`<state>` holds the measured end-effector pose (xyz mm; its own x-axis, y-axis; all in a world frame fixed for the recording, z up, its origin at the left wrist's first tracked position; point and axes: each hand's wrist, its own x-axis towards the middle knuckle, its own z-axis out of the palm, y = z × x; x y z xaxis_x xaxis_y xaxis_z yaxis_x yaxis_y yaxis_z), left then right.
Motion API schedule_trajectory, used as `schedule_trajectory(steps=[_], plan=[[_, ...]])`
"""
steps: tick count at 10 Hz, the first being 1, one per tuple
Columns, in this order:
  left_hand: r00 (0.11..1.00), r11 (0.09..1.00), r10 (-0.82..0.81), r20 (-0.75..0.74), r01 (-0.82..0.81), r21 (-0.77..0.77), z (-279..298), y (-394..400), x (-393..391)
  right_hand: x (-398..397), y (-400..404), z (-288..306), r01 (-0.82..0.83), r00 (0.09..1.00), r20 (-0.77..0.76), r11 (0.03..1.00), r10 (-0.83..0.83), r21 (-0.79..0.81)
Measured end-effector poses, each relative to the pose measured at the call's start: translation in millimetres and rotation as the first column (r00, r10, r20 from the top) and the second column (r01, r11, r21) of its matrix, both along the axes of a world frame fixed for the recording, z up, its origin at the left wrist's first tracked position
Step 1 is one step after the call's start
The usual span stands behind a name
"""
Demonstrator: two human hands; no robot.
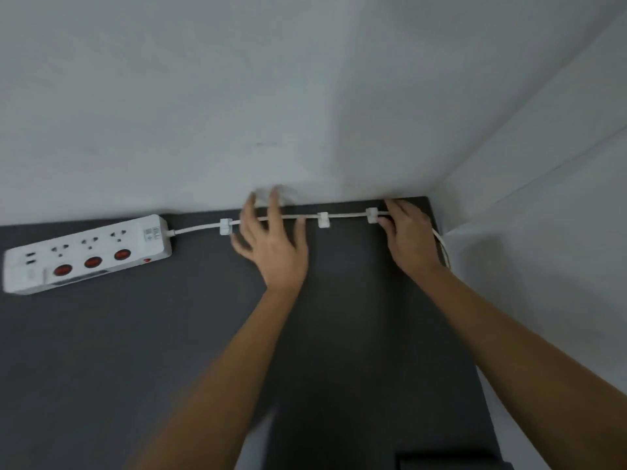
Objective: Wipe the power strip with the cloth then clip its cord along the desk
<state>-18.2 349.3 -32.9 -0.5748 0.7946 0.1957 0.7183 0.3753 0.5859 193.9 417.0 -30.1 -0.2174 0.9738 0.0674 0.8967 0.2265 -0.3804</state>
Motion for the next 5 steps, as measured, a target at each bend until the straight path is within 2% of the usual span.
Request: schedule_trajectory(steps=[1,2,4,5], plan=[[0.93,0.935,0.332,0.158,-0.304,-0.18,-12,-14,-50,30,-19,-10,0.112,0.981,0.165,0.992,-0.101,-0.061],[0.913,0.889,0.378,0.156,-0.31,-0.337,-16,-30,-94,50,-29,-22,0.142,0.954,0.286,0.979,-0.095,-0.148],[0.983,0.872,0.17,0.076,-0.114,-0.476,-7,-45,-156,25,-18,-12,0.154,0.955,0.289,0.952,-0.074,-0.264],[0.975,0.886,0.16,0.153,-0.073,-0.457,2,-52,-171,21,-30,2,0.112,0.984,0.158,0.967,-0.077,-0.229]])
